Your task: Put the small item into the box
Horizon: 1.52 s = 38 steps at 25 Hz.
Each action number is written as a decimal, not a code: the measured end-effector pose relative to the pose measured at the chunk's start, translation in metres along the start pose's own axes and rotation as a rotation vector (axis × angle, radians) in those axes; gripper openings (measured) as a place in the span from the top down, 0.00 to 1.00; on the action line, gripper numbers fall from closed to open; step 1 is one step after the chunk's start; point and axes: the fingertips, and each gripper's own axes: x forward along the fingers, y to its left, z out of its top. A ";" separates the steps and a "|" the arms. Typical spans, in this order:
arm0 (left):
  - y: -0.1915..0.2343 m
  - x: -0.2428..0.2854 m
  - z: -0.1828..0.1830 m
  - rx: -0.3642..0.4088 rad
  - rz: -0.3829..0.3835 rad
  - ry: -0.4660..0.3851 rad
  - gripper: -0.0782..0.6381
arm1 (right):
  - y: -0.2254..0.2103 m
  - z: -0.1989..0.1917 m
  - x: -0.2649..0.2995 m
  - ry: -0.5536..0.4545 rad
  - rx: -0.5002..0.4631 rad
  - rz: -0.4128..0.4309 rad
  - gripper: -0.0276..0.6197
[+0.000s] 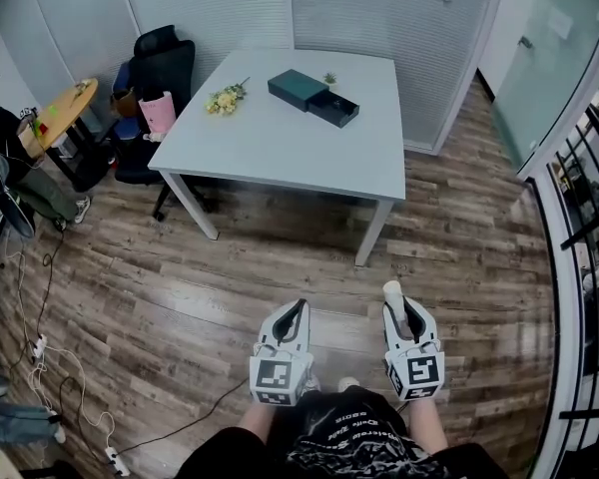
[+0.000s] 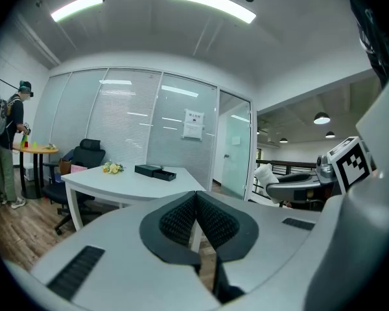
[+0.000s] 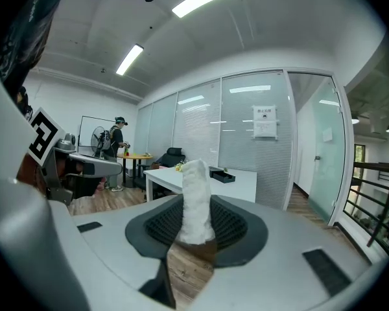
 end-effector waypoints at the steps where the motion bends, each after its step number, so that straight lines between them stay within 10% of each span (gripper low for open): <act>1: 0.001 0.000 -0.001 0.001 -0.003 0.001 0.87 | 0.000 -0.001 0.000 0.001 0.009 -0.006 0.75; 17: -0.001 0.048 -0.007 0.021 0.024 0.022 0.87 | -0.038 -0.013 0.046 0.014 0.058 0.038 0.75; 38: 0.011 0.212 0.026 -0.012 0.256 0.056 0.87 | -0.156 0.024 0.212 0.013 -0.003 0.286 0.75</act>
